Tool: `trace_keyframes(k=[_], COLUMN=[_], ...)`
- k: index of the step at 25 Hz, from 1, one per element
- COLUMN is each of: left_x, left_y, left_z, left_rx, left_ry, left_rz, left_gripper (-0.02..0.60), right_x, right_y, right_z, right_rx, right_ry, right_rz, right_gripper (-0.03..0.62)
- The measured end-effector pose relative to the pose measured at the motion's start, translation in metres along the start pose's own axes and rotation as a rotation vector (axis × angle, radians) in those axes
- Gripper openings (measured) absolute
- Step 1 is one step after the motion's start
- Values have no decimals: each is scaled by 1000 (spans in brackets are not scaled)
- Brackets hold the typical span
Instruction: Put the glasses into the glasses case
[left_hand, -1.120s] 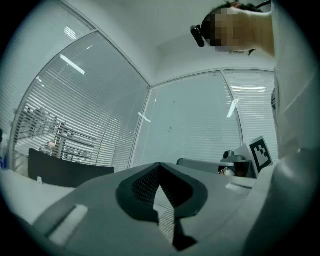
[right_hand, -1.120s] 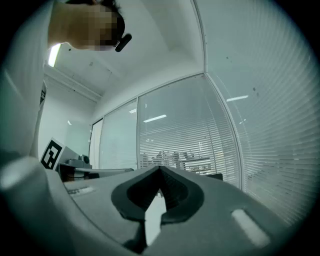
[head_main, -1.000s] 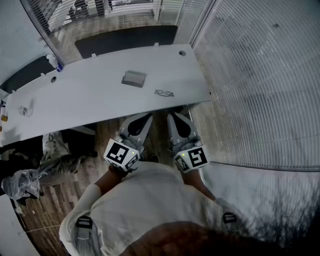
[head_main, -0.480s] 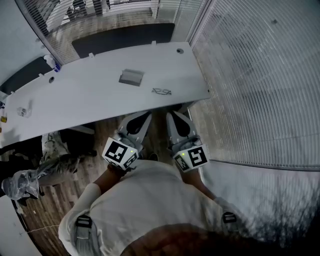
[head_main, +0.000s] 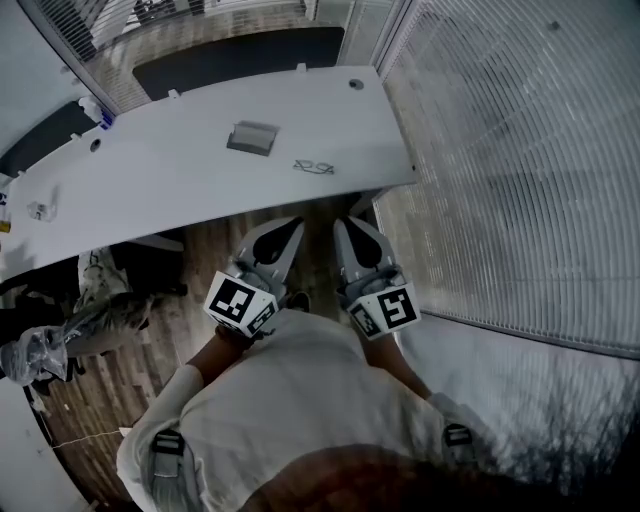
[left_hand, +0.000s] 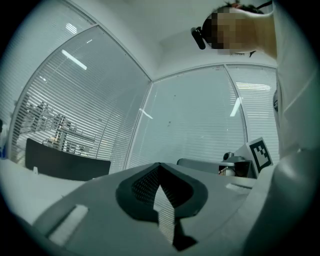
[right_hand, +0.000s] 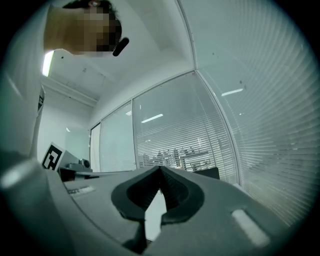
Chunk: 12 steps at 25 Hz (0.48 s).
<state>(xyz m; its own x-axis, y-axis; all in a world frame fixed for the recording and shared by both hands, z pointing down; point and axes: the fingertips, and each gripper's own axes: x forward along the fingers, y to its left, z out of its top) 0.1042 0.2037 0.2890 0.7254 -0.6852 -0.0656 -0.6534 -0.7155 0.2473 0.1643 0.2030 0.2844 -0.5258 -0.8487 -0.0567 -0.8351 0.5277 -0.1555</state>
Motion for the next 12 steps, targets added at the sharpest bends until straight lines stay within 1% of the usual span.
trace_keyframes(k=[2, 4, 8, 12], left_x=[0, 1, 8, 21], left_y=[1, 10, 43, 84], left_z=[1, 0, -3, -5], left_rx=[-1, 2, -4, -10], left_ry=[6, 8, 7, 5], left_rz=[9, 20, 43, 46], left_gripper=[0, 0, 0, 0], right_x=[1, 8, 39, 83], right_y=[-1, -1, -6, -13], right_z=[-4, -8, -18, -28], right_rx=[20, 24, 24, 24], right_ry=[16, 24, 29, 27], right_rz=[7, 17, 38, 45], right_gripper=[2, 2, 2, 2])
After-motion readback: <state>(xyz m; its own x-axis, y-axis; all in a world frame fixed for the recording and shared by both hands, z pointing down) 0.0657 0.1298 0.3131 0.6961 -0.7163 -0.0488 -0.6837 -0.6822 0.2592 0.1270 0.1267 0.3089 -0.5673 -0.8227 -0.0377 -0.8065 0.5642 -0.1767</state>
